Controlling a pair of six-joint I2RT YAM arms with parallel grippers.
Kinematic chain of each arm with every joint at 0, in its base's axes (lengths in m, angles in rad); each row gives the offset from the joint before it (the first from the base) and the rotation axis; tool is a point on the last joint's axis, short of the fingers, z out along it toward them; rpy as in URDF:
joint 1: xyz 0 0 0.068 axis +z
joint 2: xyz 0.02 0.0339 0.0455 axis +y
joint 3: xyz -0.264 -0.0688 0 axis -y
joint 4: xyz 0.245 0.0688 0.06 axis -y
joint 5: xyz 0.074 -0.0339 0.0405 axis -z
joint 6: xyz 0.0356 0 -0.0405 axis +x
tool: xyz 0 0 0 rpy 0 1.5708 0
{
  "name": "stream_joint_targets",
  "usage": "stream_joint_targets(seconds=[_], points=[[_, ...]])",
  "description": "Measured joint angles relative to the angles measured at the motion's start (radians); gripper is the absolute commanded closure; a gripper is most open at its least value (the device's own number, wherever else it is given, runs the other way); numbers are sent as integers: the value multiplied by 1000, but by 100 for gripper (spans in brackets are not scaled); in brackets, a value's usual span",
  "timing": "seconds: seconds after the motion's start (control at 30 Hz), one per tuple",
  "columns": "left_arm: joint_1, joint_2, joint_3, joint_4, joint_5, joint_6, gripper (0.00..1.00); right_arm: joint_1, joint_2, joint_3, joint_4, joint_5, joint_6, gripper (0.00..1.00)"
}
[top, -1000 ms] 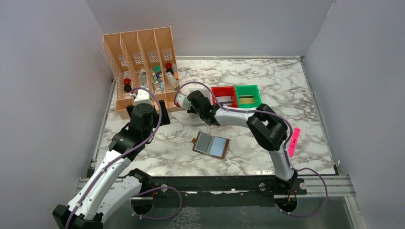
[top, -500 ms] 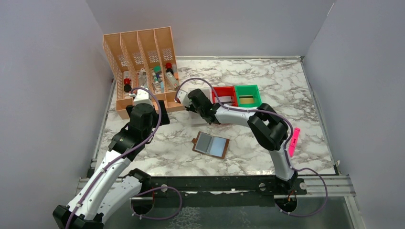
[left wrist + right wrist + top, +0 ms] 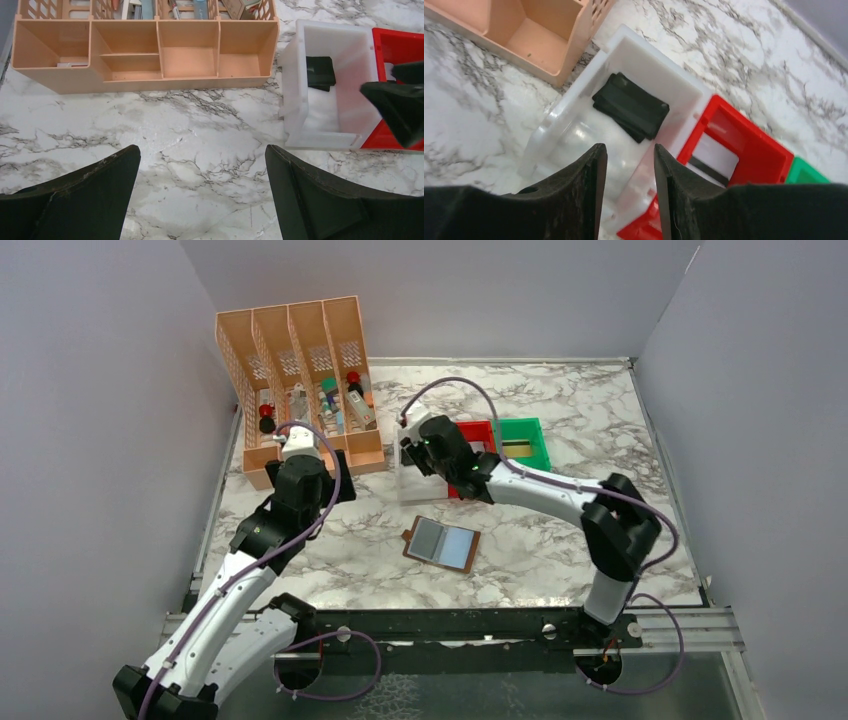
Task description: Take the credit cards out of the card holder
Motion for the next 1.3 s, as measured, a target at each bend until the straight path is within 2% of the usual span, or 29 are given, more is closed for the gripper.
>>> stream_joint_targets(seconds=[0.17, 0.3, 0.47, 0.6, 0.8, 1.07, 1.3], points=[[0, 36, 0, 0, 8, 3, 1, -2, -240, -189, -16, -9, 282, 52], [0, 55, 0, 0, 15, 5, 1, -8, -354, -333, -40, -99, 517, 54], [0, 79, 0, 0, 21, 8, 1, -7, -370, -504, -44, -276, 745, 56], [0, 103, 0, 0, 34, 8, 1, -7, -370, -612, -38, -399, 856, 56], [0, 138, 0, 0, 44, 14, 1, 3, -349, -572, -68, -420, 882, 56], [2, 146, 0, 0, 44, 19, 1, 47, -299, -450, -174, -283, 841, 56], [2, 146, 0, 0, 44, 19, 1, 115, -227, -390, -253, -162, 877, 56]])
